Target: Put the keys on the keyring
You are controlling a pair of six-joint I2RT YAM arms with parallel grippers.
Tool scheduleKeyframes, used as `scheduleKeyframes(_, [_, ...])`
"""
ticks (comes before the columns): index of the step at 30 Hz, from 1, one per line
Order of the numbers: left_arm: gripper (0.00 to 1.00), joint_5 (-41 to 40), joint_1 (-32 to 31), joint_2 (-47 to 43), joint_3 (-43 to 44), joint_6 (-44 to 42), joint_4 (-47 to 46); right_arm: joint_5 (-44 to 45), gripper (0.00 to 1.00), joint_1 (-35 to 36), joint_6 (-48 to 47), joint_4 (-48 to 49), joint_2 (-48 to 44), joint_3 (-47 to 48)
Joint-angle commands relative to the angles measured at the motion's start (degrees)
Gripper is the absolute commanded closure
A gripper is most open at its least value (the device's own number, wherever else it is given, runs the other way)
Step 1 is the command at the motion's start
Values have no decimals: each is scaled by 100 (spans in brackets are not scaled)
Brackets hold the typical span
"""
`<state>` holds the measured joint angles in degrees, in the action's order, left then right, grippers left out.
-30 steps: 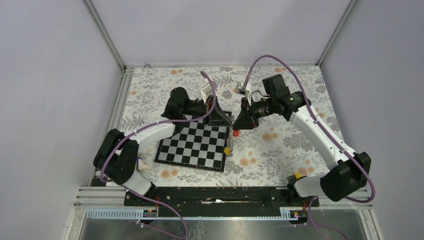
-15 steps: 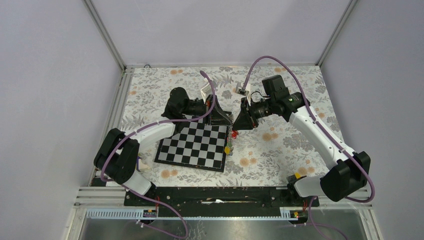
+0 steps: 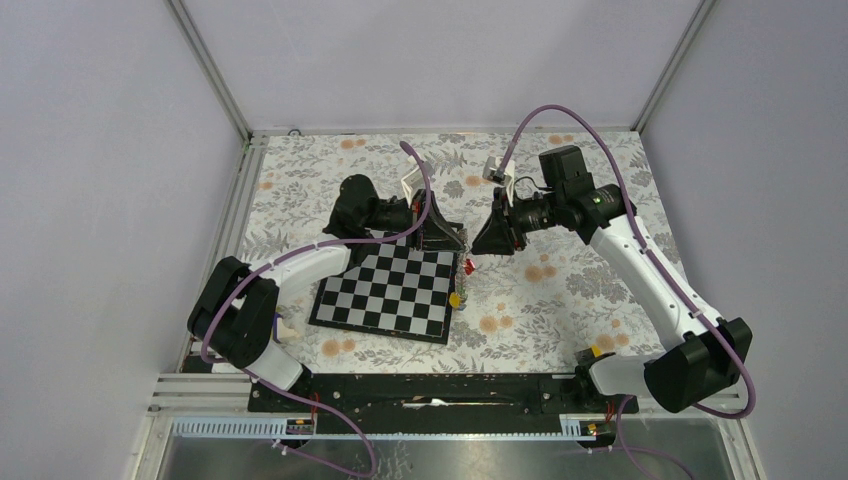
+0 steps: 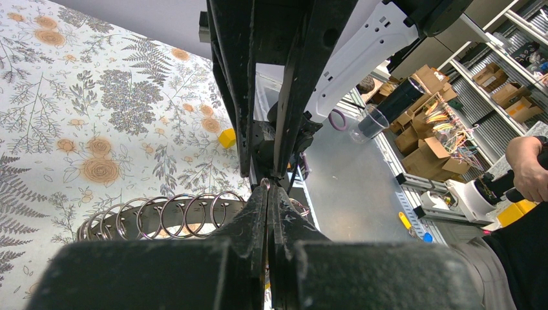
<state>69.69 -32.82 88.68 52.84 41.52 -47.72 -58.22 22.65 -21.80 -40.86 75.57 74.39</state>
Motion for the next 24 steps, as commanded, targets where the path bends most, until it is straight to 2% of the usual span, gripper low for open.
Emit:
scheduleKeyframes(1, [100,-44,30,-87,51,-21,-466,-297,70,-32,-5,-33,-66,210])
scheduleKeyframes(9, [100,-70,30,-46,78,9,-474,-512,70,-22,121,151,17,61])
scheduleKeyframes(24, [100,-56,30,-31,77,71,-535,-401,70,156,112,232,173,-27])
